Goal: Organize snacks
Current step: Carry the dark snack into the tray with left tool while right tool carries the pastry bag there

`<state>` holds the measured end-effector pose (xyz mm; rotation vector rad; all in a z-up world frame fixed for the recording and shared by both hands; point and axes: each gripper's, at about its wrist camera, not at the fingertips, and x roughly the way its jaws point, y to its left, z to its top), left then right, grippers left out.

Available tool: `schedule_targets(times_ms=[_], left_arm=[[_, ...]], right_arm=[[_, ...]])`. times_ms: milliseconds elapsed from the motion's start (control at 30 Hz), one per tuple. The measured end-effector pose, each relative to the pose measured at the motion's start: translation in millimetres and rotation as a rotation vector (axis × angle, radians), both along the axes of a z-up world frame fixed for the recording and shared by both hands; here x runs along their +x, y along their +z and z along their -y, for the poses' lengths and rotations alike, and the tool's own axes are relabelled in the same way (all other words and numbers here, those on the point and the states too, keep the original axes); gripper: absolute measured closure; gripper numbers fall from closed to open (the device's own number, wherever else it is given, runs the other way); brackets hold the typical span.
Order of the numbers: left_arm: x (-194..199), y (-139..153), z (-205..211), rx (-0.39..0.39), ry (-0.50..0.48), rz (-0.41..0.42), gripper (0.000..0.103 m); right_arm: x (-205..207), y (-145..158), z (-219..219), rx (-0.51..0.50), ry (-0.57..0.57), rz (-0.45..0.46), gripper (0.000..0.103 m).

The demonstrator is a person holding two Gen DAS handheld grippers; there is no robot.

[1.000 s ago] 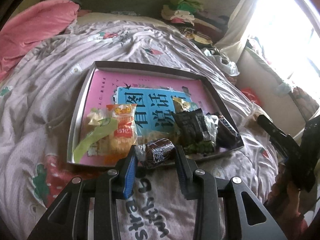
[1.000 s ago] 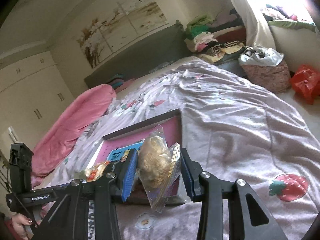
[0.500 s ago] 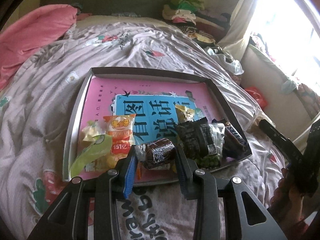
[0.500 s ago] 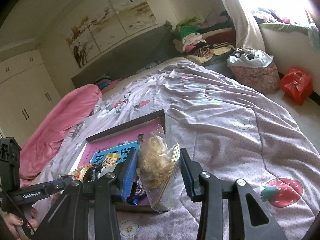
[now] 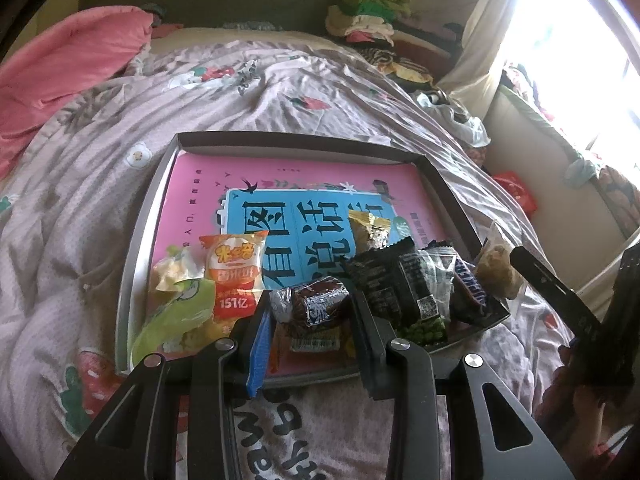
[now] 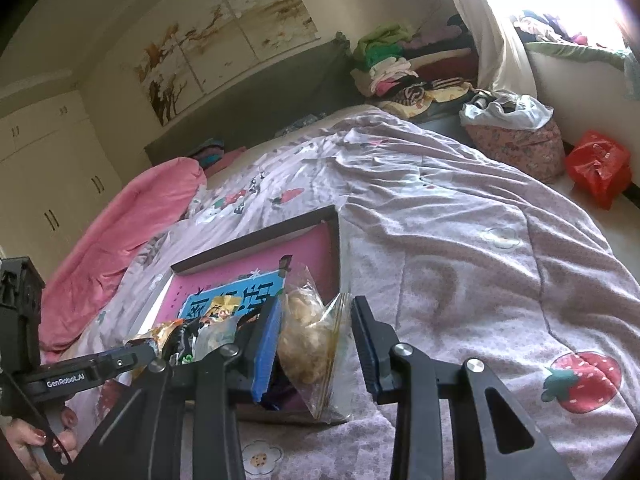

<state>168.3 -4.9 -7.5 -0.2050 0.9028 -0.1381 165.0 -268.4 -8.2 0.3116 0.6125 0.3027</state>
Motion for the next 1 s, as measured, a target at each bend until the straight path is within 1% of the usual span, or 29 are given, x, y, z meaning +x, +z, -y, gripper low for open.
schedule_targets(times_ms=[200,467,633,767,1000], left_arm=[[2,-1,1,0.000,-0.002,-0.004,0.065],[3,-1,1,0.001,-0.002,-0.005,0.065],[4,-2,2,0.001,0.003,-0.006,0.065],[8,-3,3,-0.001,0.003,-0.007,0.065],[12,-4,4,0.005,0.005,-0.006,0.065]], right_arm=[[3,-4,-4,0.032,0.040,-0.018,0.066],[5,-9,-5,0.083,0.066,-0.044,0.066],[5,-9,-8,0.083,0.080,-0.047,0.066],[6,-14,-13,0.082,0.104,-0.066,0.066],[5,-15,-20,0.086,0.132,-0.065,0.066]])
